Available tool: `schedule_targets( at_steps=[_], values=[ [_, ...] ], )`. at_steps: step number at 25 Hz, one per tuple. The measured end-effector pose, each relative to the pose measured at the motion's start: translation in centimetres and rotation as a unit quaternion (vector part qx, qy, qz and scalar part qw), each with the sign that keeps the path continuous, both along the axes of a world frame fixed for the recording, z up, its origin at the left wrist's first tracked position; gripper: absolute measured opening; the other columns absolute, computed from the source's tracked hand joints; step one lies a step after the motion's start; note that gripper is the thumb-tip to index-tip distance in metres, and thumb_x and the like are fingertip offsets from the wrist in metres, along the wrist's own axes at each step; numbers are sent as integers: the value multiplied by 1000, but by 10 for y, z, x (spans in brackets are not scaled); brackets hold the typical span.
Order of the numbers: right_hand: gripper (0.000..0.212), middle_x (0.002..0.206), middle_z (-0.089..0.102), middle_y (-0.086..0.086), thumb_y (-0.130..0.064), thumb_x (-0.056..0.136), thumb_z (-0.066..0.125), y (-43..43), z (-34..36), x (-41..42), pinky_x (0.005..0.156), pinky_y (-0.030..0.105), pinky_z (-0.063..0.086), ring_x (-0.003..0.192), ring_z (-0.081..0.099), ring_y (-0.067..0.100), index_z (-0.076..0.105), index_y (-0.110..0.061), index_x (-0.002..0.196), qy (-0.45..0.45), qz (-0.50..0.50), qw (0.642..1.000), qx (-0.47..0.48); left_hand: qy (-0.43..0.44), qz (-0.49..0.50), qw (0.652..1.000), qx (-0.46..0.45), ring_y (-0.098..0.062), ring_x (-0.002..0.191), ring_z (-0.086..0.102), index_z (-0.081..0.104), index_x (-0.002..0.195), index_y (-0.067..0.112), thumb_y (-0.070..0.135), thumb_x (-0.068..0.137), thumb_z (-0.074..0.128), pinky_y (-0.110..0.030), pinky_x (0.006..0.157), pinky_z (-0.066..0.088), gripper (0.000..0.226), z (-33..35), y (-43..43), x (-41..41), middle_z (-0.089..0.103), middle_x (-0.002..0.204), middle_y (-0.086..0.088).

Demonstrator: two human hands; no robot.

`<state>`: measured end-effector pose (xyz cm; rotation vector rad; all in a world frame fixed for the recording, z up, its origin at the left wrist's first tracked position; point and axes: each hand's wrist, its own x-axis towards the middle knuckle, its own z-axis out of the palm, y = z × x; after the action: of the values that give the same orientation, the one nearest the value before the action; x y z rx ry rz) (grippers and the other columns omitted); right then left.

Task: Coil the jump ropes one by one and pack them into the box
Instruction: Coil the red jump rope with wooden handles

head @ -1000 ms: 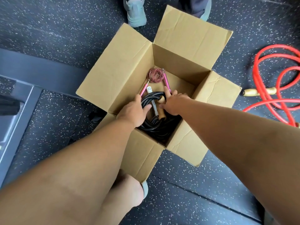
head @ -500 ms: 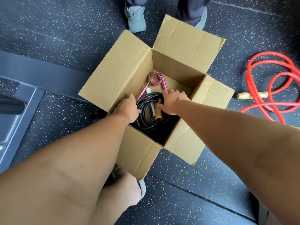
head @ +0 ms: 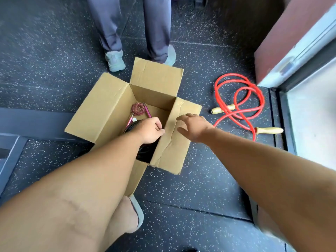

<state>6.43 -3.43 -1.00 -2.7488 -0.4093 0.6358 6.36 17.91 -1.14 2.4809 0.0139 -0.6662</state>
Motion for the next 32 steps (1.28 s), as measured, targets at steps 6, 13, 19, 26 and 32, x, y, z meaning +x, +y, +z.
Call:
schedule_targets(
  at_steps=[6, 13, 19, 26, 32],
  values=[
    [56, 142, 53, 7, -45, 94, 53, -101, -4, -43, 106, 41, 44, 128, 53, 32, 43, -25, 146, 37, -107, 993, 7, -11, -85, 996, -13, -14, 91, 63, 61, 96, 26, 40, 88, 66, -25, 75, 44, 16, 7, -100, -1, 65, 89, 15],
    [56, 140, 55, 4, -46, 93, 55, -194, -49, -18, 105, 45, 45, 128, 54, 30, 42, -27, 144, 73, -191, 979, 3, -26, -153, 988, 7, -16, 88, 65, 60, 102, 22, 33, 90, 64, -31, 83, 51, 16, -29, -191, 50, 71, 93, 10],
    [50, 139, 55, 8, -42, 94, 54, -227, -102, 44, 107, 45, 42, 129, 51, 31, 49, -23, 140, 50, -208, 977, 16, -28, -199, 979, 41, -25, 113, 59, 56, 120, 19, 30, 88, 66, -35, 98, 45, 35, -105, -259, 126, 62, 120, -3],
    [56, 122, 64, 0, -2, 83, 49, -248, -137, 134, 95, 38, 51, 113, 62, 28, 62, -32, 128, 37, -213, 976, -5, -85, -339, 926, 145, -31, 132, 31, 37, 146, 35, 29, 93, 51, -45, 110, 31, 55, -162, -307, 183, 33, 155, 7],
    [46, 133, 50, -2, -13, 91, 58, -245, -155, 161, 86, 37, 51, 118, 60, 25, 53, -29, 135, 116, -81, 970, -198, -98, -351, 917, 164, -27, 116, 46, 63, 113, 33, 58, 79, 44, -38, 100, 35, 46, -147, -295, 184, 63, 116, 6]
  ],
)
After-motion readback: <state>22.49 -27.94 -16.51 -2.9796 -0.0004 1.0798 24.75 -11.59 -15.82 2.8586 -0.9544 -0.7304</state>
